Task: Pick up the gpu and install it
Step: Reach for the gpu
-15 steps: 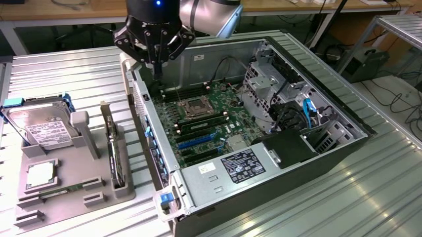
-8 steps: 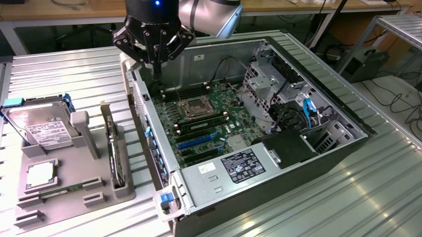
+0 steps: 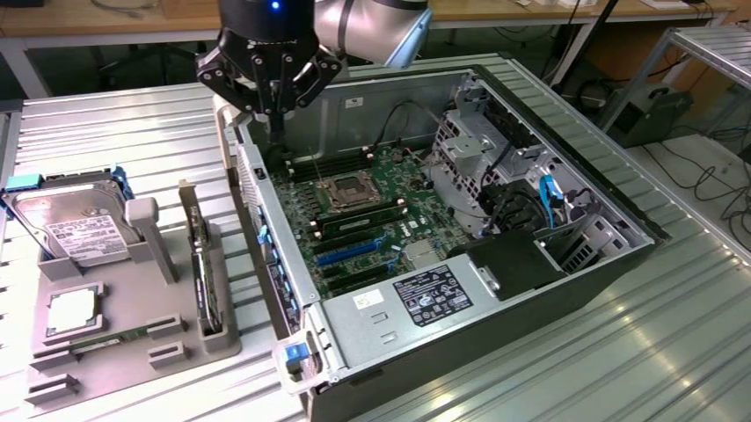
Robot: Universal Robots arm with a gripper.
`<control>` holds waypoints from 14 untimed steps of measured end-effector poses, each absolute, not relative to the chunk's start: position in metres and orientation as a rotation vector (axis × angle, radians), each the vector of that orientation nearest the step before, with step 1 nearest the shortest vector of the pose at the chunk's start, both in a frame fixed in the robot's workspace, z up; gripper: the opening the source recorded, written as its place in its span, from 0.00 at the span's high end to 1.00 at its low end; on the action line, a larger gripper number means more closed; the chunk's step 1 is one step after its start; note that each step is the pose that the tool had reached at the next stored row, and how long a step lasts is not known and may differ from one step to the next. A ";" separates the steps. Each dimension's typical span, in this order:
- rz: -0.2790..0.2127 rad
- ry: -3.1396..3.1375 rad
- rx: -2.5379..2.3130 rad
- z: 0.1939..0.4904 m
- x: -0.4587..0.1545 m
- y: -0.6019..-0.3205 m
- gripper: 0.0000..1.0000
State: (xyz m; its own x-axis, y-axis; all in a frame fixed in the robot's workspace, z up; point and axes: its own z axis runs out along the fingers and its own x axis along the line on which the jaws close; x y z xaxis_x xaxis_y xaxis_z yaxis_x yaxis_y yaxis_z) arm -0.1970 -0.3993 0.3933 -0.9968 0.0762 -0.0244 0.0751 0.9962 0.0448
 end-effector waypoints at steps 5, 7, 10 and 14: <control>0.068 3.113 0.118 0.393 -0.198 -0.399 0.89; 0.068 3.112 0.118 0.393 -0.199 -0.399 0.89; 0.068 3.113 0.118 0.393 -0.200 -0.399 0.89; 0.068 3.113 0.118 0.393 -0.200 -0.399 0.89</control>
